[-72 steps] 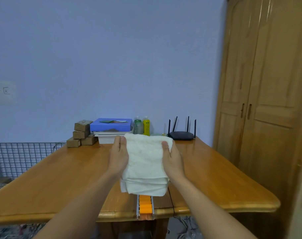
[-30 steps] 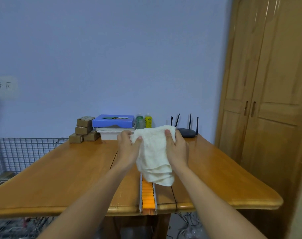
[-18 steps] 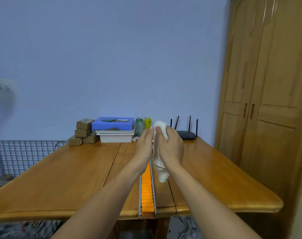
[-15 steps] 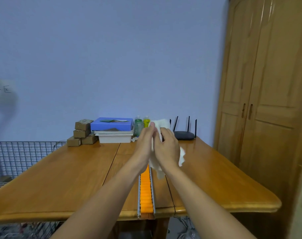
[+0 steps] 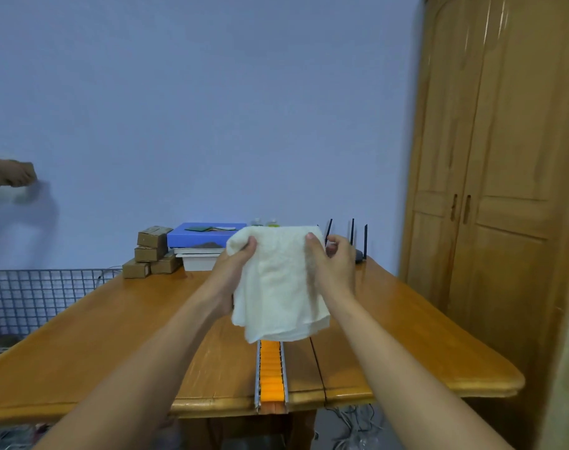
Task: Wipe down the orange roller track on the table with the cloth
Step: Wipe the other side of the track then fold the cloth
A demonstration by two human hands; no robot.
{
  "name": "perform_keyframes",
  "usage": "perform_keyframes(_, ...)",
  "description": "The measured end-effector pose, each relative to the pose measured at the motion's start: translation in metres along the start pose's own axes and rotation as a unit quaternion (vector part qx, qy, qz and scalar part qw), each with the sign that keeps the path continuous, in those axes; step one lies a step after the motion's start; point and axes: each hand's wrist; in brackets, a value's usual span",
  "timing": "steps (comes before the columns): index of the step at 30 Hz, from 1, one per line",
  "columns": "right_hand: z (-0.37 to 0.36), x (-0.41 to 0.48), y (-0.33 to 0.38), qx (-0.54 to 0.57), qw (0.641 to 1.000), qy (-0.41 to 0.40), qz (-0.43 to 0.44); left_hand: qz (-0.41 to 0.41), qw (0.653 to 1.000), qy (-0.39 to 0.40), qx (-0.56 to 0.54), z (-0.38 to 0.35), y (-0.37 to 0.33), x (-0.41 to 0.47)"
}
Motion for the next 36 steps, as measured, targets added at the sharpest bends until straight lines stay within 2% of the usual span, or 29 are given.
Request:
perform_keyframes(2, -0.001, 0.000, -0.005, 0.052, 0.988, 0.078, -0.126, 0.037, 0.999, 0.017, -0.003, 0.003, -0.003, -0.001)
perform_keyframes(4, -0.002, -0.002, -0.010, 0.096, 0.973, 0.121, -0.170, 0.056, 0.998, 0.025, -0.009, 0.004, -0.007, -0.002)
perform_keyframes(7, -0.005, -0.005, -0.015, 0.125, 0.988, 0.041, -0.077, 0.041, 0.999, -0.001, 0.010, 0.003, -0.010, -0.002)
perform_keyframes(10, -0.004, -0.012, -0.008, 0.052, 0.997, -0.011, 0.047, -0.013, 0.992, -0.084, 0.094, 0.003, -0.003, 0.000)
perform_keyframes(13, -0.007, -0.016, -0.003, -0.028, 0.994, -0.009, 0.102, -0.031, 0.979, -0.139, 0.145, -0.008, 0.011, 0.002)
perform_keyframes(16, -0.010, -0.017, -0.003, -0.047, 0.992, -0.001, 0.120, -0.056, 0.968, -0.198, 0.141, -0.019, 0.018, -0.002)
perform_keyframes(18, -0.008, -0.019, -0.002, -0.049, 0.990, 0.003, 0.130, -0.080, 0.967, -0.211, 0.121, -0.019, 0.019, -0.008)
perform_keyframes(24, 0.004, -0.018, -0.006, -0.005, 0.994, -0.003, 0.112, -0.132, 0.969, -0.171, 0.121, -0.008, 0.022, -0.006)
perform_keyframes(36, 0.006, -0.020, -0.010, 0.035, 0.995, -0.011, 0.095, -0.138, 0.970, -0.161, 0.117, -0.006, 0.024, -0.002)
Point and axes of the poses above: each hand's wrist, its own x-axis towards the middle knuckle, its own z-axis out of the back of the hand, y = z × x, and after that the axes turned 9 degrees about x, right-handed
